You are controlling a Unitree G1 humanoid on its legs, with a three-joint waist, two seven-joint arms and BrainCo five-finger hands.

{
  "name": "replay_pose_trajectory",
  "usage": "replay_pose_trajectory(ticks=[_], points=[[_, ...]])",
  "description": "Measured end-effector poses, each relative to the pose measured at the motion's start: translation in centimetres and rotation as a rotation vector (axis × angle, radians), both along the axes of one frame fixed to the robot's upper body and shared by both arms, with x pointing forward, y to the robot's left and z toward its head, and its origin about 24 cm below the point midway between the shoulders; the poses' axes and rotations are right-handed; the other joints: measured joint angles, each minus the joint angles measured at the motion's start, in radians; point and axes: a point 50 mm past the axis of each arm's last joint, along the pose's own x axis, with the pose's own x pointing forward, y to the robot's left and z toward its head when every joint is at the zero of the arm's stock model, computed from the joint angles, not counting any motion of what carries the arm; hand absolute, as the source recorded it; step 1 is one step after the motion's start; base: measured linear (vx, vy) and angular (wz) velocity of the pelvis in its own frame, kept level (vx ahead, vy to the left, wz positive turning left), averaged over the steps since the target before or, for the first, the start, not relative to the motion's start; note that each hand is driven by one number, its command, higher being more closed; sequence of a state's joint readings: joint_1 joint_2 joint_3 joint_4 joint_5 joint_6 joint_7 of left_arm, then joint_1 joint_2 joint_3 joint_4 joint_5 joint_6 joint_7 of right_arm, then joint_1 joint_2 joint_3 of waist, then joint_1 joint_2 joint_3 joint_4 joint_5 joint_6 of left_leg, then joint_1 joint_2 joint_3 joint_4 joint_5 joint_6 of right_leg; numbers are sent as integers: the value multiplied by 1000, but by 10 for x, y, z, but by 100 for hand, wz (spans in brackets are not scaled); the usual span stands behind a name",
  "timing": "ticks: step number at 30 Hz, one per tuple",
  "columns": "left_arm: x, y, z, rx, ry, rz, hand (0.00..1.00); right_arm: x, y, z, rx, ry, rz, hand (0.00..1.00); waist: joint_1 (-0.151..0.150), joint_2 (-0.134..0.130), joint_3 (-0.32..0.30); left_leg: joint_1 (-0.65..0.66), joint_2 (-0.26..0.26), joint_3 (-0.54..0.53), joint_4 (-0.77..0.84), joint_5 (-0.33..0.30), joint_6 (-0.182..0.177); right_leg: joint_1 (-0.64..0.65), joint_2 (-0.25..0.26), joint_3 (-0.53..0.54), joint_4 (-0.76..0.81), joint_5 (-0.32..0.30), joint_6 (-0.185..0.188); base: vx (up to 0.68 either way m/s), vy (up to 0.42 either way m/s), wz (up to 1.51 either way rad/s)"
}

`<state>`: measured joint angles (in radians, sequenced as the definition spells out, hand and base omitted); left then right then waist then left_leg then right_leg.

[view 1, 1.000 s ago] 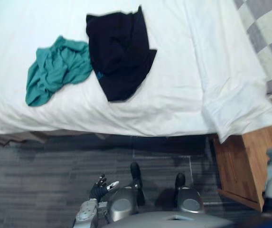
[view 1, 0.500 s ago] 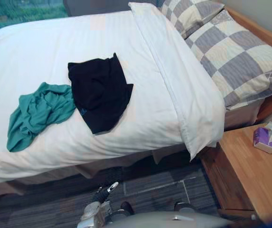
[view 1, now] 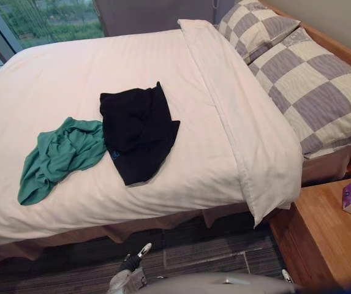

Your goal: Tidy the bed and pick cloth on bed and put in laundry

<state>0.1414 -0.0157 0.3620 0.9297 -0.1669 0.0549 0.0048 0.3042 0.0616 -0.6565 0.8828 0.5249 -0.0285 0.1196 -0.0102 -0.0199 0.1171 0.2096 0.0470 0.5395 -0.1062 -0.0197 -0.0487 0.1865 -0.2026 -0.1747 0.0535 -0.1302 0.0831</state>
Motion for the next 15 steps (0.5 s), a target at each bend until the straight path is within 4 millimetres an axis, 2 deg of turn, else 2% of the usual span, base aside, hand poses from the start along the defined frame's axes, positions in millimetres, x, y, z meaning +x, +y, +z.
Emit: replay_pose_trajectory(ticks=[6, 7, 8, 11, 13, 14, 15], points=[[-1, -1, 0, -5, -17, 34, 0, 4, 0, 1, -40, -5, 4, 0, 0, 11, 7, 7, 6, -4, 0, 0, -1, -2, 5, 0, 24, -2, -3, -6, -6, 0], [-2, -1, 0, -13, -21, 55, 0, 14, -1, 2, -68, -24, 9, 100, 0, 12, 8, 10, 7, -4, 0, 0, -1, -2, 5, -1, 31, -2, -3, -42, -40, 0], [-3, -1, 0, -15, -21, 60, 0, 18, -2, 4, -83, -35, 11, 100, 0, 12, 8, 12, 7, -5, 0, 0, -1, -2, 5, -1, 35, -3, -3, -41, -30, 1], [-4, 1, 0, -21, -21, 72, 0, 57, -15, 26, -227, -175, 51, 100, -2, 10, 8, 16, 4, -22, 0, 2, 1, -2, -8, -12, 68, -24, 0, -49, -36, 16], [-4, 1, 1, -24, -13, 45, 0, 94, -32, 59, -382, -332, 76, 100, 1, 4, 10, 10, 1, -44, -1, 2, 1, 1, -14, -39, 79, -30, -1, -58, -41, 31], [-4, 2, 1, -24, -10, 34, 0, 101, -36, 68, -422, -362, 99, 100, 1, 3, 9, 7, -2, -51, -1, 2, 0, 0, -17, -43, 82, -35, 3, -49, -21, 34], [-4, 4, 2, -17, -4, 1, 0, 121, -45, 87, -497, -436, 133, 100, 0, -5, 7, -4, -12, -65, -1, 5, 2, -1, -28, -55, 86, -52, 9, -33, -23, 37]])
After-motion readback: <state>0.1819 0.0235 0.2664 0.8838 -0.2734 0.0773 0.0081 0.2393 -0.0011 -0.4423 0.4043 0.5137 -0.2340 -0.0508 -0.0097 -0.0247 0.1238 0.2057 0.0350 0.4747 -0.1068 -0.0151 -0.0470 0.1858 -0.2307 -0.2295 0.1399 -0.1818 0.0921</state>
